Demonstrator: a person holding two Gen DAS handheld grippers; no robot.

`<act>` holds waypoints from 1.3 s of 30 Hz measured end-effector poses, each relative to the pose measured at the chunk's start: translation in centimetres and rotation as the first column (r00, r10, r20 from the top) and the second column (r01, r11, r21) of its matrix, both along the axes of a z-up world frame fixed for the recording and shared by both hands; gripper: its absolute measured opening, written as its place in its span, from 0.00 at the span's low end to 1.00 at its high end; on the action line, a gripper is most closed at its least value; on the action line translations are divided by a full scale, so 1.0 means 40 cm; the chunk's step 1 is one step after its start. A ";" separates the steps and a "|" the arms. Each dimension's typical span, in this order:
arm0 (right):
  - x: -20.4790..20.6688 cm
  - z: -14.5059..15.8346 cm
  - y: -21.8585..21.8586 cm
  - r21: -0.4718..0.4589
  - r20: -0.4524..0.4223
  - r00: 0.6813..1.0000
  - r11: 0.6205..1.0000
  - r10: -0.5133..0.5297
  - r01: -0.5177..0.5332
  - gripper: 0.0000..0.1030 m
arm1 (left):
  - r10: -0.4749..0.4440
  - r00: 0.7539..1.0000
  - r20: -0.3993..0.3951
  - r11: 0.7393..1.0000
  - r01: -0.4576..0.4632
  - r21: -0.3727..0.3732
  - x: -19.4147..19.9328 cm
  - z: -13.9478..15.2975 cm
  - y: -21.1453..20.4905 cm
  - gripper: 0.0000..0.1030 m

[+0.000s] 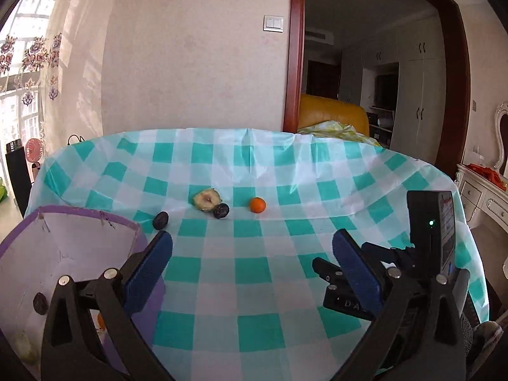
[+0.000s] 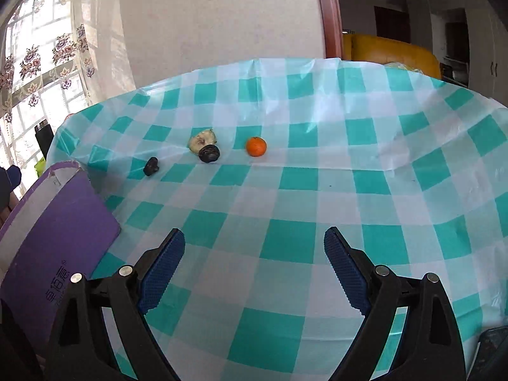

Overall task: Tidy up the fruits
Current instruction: 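Move both open tools back over the table toward the orange and dark fruit, then grasp the orange with the right tool while the left tool grasps a dark fruit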

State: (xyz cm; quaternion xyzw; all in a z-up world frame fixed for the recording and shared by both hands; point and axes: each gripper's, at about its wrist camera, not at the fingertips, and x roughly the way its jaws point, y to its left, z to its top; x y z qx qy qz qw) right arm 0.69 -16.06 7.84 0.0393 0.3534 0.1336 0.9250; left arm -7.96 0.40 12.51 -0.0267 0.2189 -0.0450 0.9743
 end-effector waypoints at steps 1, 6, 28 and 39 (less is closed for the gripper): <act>0.019 -0.013 -0.024 0.009 -0.013 1.000 1.000 -0.028 0.028 0.84 | 0.016 0.999 -0.043 1.000 -0.017 -0.018 0.034 -0.038 -0.002 0.98; 0.103 -0.052 -0.072 0.045 -0.044 0.995 0.995 -0.092 0.094 0.84 | 0.126 0.977 -0.171 0.985 -0.144 -0.099 0.168 -0.157 0.041 0.98; 0.609 -0.153 0.186 -0.033 -0.191 0.973 0.990 0.129 -0.138 0.62 | 0.155 0.912 -0.381 0.958 -0.233 -0.168 0.391 -0.275 0.110 0.98; 0.640 -0.163 0.174 0.008 -0.211 0.973 0.995 0.099 -0.099 0.35 | 0.283 0.882 -0.377 0.909 -0.372 -0.188 0.543 -0.269 0.155 0.98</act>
